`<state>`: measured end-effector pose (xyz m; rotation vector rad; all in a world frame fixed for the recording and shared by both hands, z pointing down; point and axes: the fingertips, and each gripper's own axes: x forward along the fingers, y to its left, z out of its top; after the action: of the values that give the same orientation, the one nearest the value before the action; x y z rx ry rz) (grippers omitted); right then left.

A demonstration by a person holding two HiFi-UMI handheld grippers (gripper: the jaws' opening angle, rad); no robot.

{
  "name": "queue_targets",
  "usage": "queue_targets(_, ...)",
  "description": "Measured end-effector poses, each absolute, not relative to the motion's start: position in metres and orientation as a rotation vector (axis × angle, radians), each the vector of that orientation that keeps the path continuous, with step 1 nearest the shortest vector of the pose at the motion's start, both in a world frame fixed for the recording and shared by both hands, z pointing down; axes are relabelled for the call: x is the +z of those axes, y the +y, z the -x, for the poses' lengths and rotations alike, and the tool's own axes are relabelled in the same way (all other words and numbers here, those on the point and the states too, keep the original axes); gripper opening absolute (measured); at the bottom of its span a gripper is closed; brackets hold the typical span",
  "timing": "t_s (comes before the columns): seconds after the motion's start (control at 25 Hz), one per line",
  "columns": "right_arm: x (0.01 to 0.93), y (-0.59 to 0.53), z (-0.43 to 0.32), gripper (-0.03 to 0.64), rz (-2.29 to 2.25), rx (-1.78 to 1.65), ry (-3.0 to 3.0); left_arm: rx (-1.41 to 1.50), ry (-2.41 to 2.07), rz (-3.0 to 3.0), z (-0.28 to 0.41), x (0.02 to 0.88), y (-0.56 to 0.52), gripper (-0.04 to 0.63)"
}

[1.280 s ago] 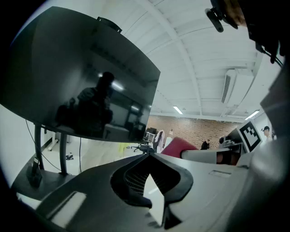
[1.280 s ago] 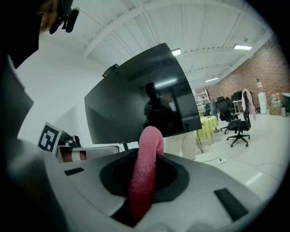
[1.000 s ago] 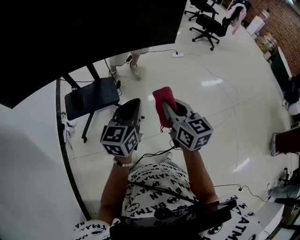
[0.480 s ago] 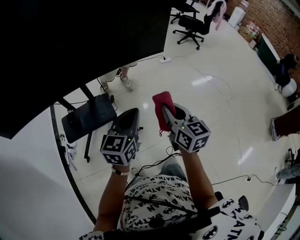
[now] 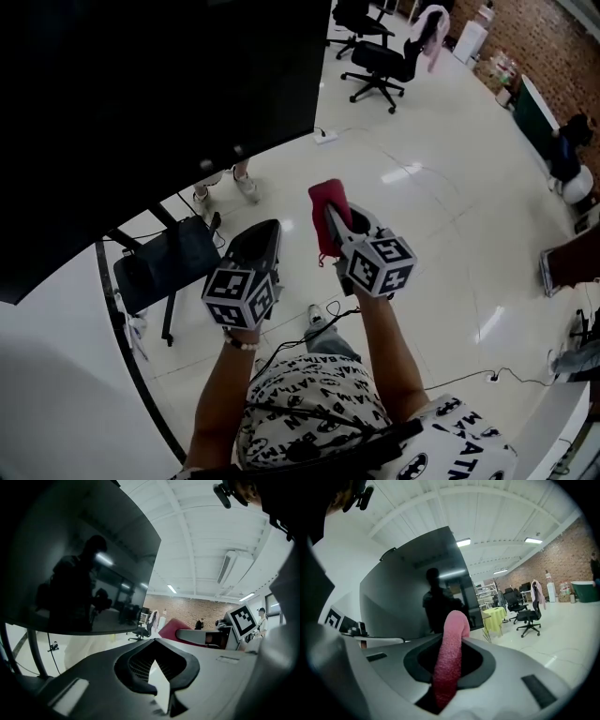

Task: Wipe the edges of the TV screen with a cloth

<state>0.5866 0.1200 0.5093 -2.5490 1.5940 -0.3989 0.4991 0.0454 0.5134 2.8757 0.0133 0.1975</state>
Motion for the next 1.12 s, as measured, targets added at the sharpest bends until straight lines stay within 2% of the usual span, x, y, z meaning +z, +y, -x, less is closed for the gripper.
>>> queue_targets(0.48, 0.545, 0.063, -0.732, 0.067, 2.723, -0.428, 1.634, 0.175, -0.093, -2.867, -0.611, 0.514, 0.028, 0.002)
queue_targets(0.76, 0.574, 0.037, -0.781, 0.067, 2.857, -0.505, 1.612, 0.184, -0.165, -2.858, -0.620, 0.513, 0.019, 0.002)
queue_targets(1.12, 0.572, -0.008, -0.785, 0.067, 2.854, -0.469, 1.708, 0.154, -0.215, -2.846, -0.620, 0.511, 0.009, 0.002)
